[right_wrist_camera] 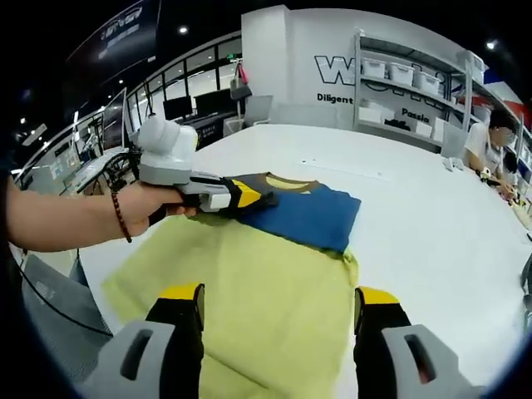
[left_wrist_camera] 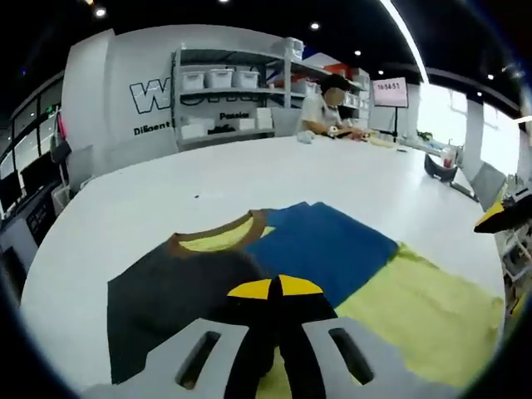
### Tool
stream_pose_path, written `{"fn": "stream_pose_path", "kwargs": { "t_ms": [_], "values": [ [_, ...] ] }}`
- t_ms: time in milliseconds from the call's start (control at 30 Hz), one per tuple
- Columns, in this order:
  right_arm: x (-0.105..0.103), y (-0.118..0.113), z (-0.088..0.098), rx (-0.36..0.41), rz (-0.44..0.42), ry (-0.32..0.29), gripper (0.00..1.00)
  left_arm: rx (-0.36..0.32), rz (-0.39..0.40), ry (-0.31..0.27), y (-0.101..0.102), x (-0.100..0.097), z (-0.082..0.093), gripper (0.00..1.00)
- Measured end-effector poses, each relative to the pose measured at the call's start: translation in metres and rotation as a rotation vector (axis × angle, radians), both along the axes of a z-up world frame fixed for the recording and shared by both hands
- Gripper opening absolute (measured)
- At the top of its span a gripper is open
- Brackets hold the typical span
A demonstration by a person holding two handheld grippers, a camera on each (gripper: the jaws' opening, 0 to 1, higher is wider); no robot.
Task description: Fold the garment on the visible template until the final outline fits inside the template.
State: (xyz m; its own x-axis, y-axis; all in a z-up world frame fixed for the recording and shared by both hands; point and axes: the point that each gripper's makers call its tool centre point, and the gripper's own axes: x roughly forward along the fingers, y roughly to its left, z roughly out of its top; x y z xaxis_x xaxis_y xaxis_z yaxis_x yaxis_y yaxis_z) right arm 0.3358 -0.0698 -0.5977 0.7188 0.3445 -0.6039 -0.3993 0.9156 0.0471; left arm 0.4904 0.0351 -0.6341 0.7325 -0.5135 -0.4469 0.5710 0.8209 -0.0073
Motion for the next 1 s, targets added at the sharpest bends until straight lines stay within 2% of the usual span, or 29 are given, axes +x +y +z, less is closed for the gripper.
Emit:
{"fn": "stream_pose_path", "kwargs": {
  "t_ms": [33, 67, 133, 167, 233, 300, 433, 500, 567, 600, 700, 1000],
  "values": [
    [0.0, -0.001, 0.0, -0.004, 0.0, 0.004, 0.71, 0.01, -0.052, -0.029, -0.006, -0.003, 0.0, 0.09],
    [0.0, -0.001, 0.001, -0.007, 0.001, 0.005, 0.72, 0.009, -0.062, -0.045, -0.007, -0.003, 0.002, 0.13],
    [0.0, -0.003, 0.005, -0.013, 0.003, -0.003, 0.72, -0.037, -0.07, -0.064, -0.011, -0.005, 0.01, 0.24],
    [0.001, -0.003, 0.006, -0.015, 0.001, -0.006, 0.72, -0.064, -0.087, -0.105, -0.013, -0.006, 0.021, 0.28],
    [0.002, -0.006, 0.008, -0.016, -0.005, -0.012, 0.72, -0.061, -0.087, -0.149, -0.009, -0.006, 0.031, 0.34],
    [0.004, -0.007, 0.009, -0.016, -0.009, -0.015, 0.72, -0.054, -0.051, -0.162, 0.009, -0.008, 0.042, 0.38],
    [0.008, -0.003, 0.01, -0.016, -0.002, -0.019, 0.72, -0.049, -0.019, -0.167, 0.03, -0.009, 0.051, 0.47],
    [0.01, -0.001, 0.01, -0.016, 0.002, -0.021, 0.72, -0.034, -0.009, -0.165, 0.039, -0.011, 0.052, 0.48],
    [0.013, 0.004, 0.012, -0.014, 0.01, -0.026, 0.72, -0.034, 0.037, -0.154, 0.059, -0.015, 0.053, 0.49],
    [0.015, 0.006, 0.012, -0.013, 0.013, -0.028, 0.72, -0.035, 0.049, -0.15, 0.062, -0.016, 0.053, 0.48],
    [0.021, 0.011, 0.017, -0.014, 0.028, -0.037, 0.72, -0.048, 0.115, -0.113, 0.081, -0.02, 0.045, 0.47],
    [0.034, 0.02, 0.026, -0.014, 0.049, -0.065, 0.71, -0.035, 0.138, -0.072, 0.099, -0.033, 0.034, 0.45]
  ]
}}
